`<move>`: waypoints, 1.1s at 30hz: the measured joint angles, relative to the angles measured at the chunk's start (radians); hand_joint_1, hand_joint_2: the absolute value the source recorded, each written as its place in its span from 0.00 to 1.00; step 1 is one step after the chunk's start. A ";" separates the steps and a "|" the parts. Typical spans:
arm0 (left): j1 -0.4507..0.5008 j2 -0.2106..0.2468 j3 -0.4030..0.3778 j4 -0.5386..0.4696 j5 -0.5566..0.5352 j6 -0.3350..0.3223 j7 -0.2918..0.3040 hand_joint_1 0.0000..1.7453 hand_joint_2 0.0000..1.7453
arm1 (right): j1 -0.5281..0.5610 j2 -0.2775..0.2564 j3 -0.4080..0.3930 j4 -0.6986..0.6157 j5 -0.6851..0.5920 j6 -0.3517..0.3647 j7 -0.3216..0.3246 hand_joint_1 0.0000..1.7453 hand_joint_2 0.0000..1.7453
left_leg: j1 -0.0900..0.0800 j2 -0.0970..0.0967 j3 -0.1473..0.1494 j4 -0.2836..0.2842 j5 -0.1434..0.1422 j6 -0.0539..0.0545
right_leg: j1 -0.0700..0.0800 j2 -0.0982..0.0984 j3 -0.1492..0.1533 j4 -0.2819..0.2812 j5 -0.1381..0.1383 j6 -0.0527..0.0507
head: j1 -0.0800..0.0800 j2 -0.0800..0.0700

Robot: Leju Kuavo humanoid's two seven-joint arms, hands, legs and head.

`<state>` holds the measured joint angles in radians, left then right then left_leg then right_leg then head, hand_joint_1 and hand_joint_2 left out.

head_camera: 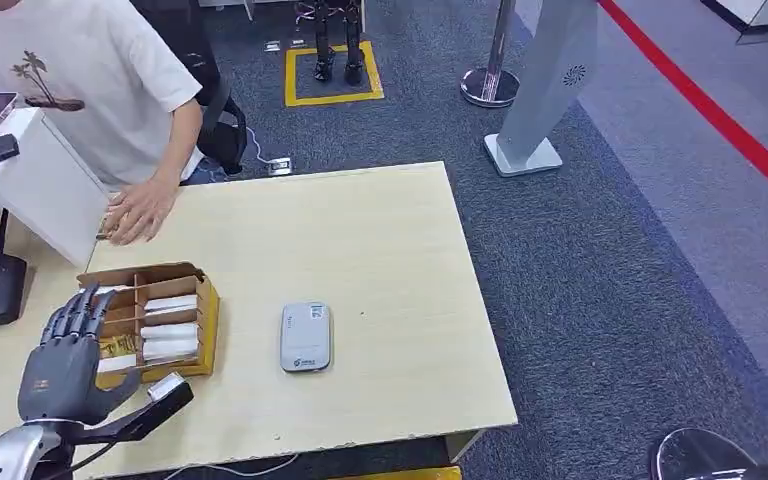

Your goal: Pass the card to the sensor for recognition and then transmit it.

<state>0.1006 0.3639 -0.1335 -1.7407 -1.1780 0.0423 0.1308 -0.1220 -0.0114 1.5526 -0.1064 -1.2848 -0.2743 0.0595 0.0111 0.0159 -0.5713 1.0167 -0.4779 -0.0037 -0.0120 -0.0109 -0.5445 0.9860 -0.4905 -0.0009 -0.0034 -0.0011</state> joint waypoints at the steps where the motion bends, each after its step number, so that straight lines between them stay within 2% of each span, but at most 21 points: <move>1: -0.001 0.000 0.000 0.002 0.001 0.000 0.000 0.00 1.00 | 0.000 0.000 0.000 0.000 0.000 0.000 0.000 0.00 0.00 | 0.000 0.000 0.000 0.000 0.000 0.000 | 0.000 0.000 0.000 0.000 0.000 0.000 | 0.000 0.000; 33: -0.005 0.034 -0.016 0.011 0.068 -0.053 0.001 0.00 1.00 | 0.000 0.000 0.003 0.000 -0.002 -0.001 -0.008 0.00 0.00 | 0.000 0.000 0.000 0.000 0.000 0.000 | 0.000 0.000 0.000 0.000 0.000 0.000 | 0.000 0.000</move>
<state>0.0952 0.3975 -0.1499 -1.7300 -1.1101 -0.0103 0.1320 -0.1223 -0.0114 1.5553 -0.1064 -1.2863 -0.2754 0.0515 0.0111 0.0159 -0.5714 1.0167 -0.4779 -0.0037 -0.0120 -0.0109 -0.5445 0.9860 -0.4905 -0.0009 -0.0031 -0.0011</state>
